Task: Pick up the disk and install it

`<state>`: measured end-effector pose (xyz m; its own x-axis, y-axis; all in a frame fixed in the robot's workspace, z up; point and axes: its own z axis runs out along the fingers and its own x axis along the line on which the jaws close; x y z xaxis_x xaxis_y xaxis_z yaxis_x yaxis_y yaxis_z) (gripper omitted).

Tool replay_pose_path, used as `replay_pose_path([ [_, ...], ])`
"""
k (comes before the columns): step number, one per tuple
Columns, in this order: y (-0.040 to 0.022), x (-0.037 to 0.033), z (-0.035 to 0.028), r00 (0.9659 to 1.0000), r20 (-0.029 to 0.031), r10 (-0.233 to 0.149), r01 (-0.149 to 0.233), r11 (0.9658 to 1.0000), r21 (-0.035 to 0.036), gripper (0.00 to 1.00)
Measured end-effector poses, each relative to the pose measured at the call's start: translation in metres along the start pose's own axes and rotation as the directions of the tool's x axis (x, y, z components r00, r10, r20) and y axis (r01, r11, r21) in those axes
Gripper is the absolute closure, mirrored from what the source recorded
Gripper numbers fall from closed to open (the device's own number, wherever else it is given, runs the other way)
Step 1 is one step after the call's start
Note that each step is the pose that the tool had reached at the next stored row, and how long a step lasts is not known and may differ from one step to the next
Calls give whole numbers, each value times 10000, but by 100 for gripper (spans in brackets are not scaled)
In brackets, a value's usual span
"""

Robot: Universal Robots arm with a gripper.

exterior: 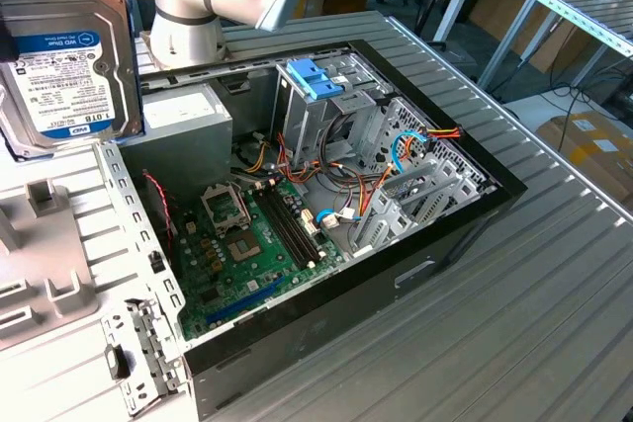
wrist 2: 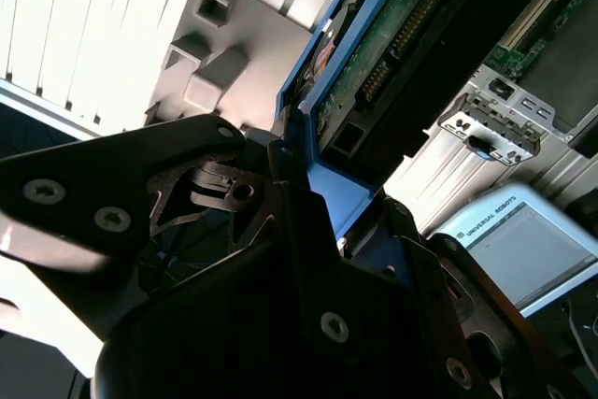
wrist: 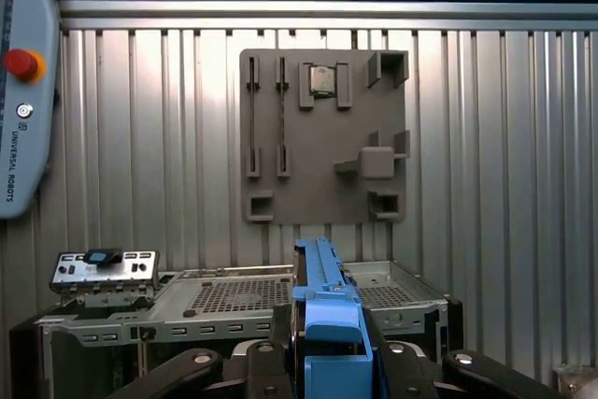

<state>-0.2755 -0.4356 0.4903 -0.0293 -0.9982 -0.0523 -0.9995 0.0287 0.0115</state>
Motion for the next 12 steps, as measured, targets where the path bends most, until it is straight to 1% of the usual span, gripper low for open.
replay_pose_path([
  [12, -74, 29, 5, 10000, 0, 0, 0, 10000, 0, 63],
])
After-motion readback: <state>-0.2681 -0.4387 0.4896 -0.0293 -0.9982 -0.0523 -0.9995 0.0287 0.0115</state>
